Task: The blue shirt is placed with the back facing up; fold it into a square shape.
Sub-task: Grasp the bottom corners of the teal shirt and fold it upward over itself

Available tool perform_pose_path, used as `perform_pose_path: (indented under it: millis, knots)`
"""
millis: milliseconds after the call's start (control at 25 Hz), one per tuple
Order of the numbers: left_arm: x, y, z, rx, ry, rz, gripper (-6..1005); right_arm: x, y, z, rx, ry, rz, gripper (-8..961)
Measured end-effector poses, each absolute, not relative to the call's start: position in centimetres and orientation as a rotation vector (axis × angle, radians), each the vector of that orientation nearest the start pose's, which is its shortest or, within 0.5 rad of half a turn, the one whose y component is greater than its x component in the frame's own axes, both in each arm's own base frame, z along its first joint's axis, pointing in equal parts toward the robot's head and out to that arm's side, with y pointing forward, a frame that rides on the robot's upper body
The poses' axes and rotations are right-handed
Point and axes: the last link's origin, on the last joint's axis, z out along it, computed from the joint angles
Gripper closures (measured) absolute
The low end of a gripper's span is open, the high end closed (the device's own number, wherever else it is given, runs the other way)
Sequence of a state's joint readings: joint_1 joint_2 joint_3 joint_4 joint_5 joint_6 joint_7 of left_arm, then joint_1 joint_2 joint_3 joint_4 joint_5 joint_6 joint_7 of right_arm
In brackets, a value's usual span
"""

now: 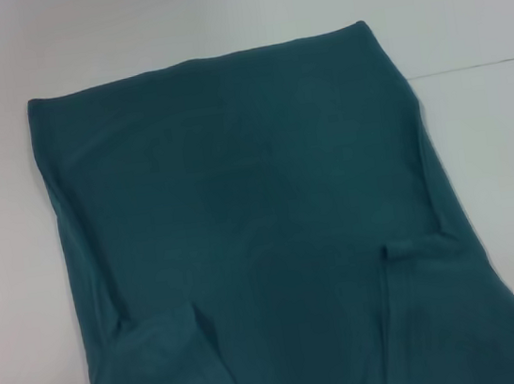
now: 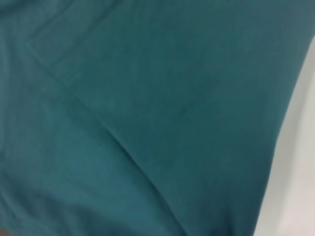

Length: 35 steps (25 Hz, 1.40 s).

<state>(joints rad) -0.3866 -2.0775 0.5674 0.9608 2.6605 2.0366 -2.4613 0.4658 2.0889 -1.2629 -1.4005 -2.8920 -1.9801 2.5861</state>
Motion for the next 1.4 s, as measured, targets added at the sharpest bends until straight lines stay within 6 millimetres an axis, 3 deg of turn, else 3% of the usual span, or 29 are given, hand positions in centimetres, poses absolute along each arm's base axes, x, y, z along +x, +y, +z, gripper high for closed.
perform_pose_path:
  millis: [360,600,720,880,1400]
  knots:
    - [-32.3,21.9,4.3,2.102,2.129,-0.012,996,26.7,27.7,4.6,-2.365,1.443,-1.013,951]
    - [-31.6,23.4,5.9,2.126,2.122,0.220,997,26.2,29.2,7.7,-2.371,1.429,-0.756,951]
    - [-30.8,25.0,7.3,2.171,2.098,0.382,997,25.9,30.6,9.5,-2.346,1.427,-0.577,951]
    - [-29.7,26.3,7.8,2.205,2.052,0.501,996,25.7,32.5,11.6,-2.261,1.428,-0.347,951]
    - [-26.0,33.7,7.5,2.427,1.915,0.831,996,25.5,36.3,12.1,-2.120,1.359,-0.058,952]
